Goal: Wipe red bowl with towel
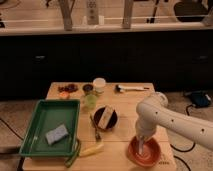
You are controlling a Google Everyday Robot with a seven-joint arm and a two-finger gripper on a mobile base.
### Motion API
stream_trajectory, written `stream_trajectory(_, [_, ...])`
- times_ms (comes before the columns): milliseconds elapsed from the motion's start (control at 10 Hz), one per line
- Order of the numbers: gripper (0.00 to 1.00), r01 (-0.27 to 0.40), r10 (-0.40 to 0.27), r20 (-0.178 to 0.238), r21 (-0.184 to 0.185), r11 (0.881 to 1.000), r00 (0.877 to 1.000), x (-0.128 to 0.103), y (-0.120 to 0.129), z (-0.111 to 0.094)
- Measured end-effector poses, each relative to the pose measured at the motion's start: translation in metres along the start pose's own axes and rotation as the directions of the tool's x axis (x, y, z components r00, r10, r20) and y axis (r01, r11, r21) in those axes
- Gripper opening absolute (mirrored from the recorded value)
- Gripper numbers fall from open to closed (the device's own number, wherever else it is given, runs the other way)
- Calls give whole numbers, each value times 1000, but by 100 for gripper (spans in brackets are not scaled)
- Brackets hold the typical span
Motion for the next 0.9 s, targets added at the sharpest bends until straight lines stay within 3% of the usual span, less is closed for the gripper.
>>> stream_trajectory(400, [0, 73, -73, 0, -14, 997, 997, -29, -7, 6])
stream_trajectory(600, [0, 98, -98, 11, -22, 995, 995, -51, 1, 15])
stream_trajectory(900, [0, 97, -96, 21, -29, 995, 995, -57, 18, 24])
